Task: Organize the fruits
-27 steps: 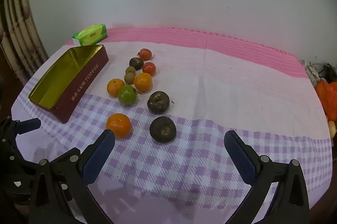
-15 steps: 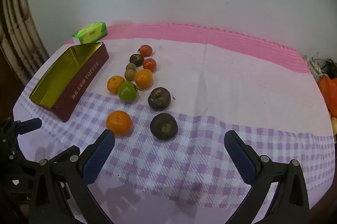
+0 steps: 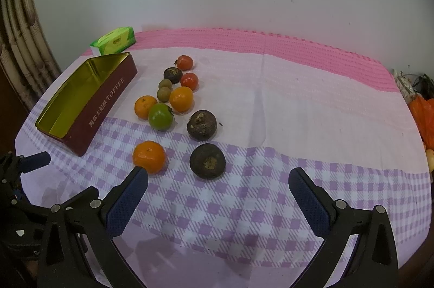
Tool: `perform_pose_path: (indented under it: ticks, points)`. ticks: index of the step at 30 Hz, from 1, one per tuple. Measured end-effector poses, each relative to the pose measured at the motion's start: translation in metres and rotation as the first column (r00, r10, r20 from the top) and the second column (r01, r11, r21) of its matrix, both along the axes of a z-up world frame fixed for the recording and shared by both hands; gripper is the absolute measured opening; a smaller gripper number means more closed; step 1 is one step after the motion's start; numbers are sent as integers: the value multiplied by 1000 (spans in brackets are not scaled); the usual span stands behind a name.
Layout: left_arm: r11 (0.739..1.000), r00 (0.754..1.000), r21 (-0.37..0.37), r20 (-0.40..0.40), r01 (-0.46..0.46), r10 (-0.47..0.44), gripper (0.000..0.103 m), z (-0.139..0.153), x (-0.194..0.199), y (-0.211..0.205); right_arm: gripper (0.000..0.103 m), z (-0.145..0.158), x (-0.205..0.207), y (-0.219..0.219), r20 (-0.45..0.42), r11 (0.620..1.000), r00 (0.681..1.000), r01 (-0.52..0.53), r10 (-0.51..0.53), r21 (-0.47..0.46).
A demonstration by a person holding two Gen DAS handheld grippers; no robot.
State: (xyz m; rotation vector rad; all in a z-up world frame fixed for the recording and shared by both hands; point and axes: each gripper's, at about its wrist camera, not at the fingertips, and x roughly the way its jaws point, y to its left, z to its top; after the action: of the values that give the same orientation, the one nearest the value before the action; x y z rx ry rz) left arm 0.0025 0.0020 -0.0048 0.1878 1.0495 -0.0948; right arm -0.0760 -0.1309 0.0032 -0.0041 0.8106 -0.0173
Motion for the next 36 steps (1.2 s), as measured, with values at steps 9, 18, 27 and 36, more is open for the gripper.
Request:
perform_pose_path:
  ticks: [9, 18, 27, 36]
  points:
    - [1000, 1000, 2, 1, -5, 5, 102, -2, 1, 0, 103, -1, 1, -1, -6, 1000, 1000, -3, 3, 6]
    - [1000, 1000, -9, 19, -1, 1, 102, 0, 0, 1, 103, -2, 1, -2, -8, 1000, 1000, -4, 4, 8]
    - [1000, 1000, -7, 20, 4, -4, 102, 0, 0, 1, 103, -3, 2, -2, -12, 1000, 1000, -3, 3, 13]
    - [1000, 1000, 12, 20, 0, -1, 102, 0, 0, -2, 103, -4, 3, -2, -13, 1000, 1000, -3, 3, 11]
